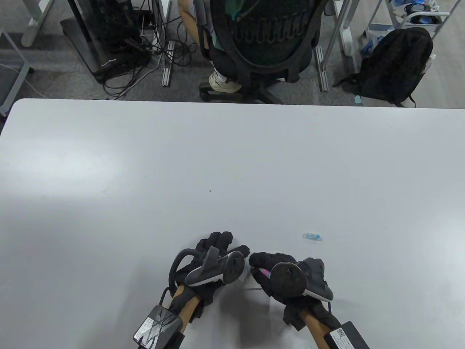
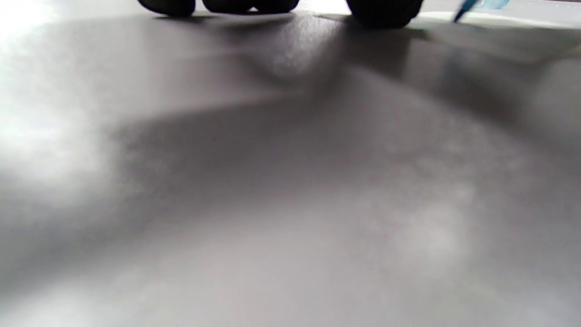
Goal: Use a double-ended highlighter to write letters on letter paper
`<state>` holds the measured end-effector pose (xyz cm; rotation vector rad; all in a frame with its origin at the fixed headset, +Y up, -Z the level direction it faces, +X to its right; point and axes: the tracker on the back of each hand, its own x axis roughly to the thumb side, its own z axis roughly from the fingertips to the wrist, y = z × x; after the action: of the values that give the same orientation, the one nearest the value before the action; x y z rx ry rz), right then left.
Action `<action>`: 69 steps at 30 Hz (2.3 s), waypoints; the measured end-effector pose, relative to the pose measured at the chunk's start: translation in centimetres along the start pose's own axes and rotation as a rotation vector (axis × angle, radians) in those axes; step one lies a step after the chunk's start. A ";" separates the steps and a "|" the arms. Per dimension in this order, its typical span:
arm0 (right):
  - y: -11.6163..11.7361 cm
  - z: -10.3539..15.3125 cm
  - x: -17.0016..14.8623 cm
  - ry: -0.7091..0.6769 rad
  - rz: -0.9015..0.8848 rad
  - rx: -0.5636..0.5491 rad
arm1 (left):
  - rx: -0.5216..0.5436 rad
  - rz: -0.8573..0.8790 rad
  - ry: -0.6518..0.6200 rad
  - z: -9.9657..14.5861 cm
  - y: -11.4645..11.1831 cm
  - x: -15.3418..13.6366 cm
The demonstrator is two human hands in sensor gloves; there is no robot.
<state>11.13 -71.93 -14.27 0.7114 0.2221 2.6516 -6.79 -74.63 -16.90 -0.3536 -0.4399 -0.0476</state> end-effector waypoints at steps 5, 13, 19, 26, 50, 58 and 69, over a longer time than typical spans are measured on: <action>-0.1 1.0 0.7 -0.046 0.014 0.088 | -0.001 0.001 0.000 0.0 0.0 0.0; -0.1 0.3 0.3 0.017 0.091 -0.086 | 0.001 -0.003 0.000 0.0 0.0 0.0; 0.5 -0.5 0.4 0.027 0.134 -0.087 | 0.001 -0.004 -0.001 0.0 0.0 0.0; 0.5 -0.6 0.1 0.031 0.139 -0.085 | 0.001 -0.004 -0.003 0.0 0.0 0.0; -0.1 1.6 0.1 0.000 0.145 -0.056 | -0.002 -0.010 0.002 0.0 0.0 0.0; 0.3 2.4 0.9 -0.060 0.095 -0.017 | -0.003 -0.013 0.002 0.0 0.0 0.1; -0.6 2.2 -0.4 0.022 0.136 -0.137 | 0.001 -0.039 -0.002 0.1 0.0 0.3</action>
<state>12.75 -71.42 -12.68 0.6747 -0.0031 2.7719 -6.57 -74.57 -16.74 -0.3444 -0.4487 -0.0854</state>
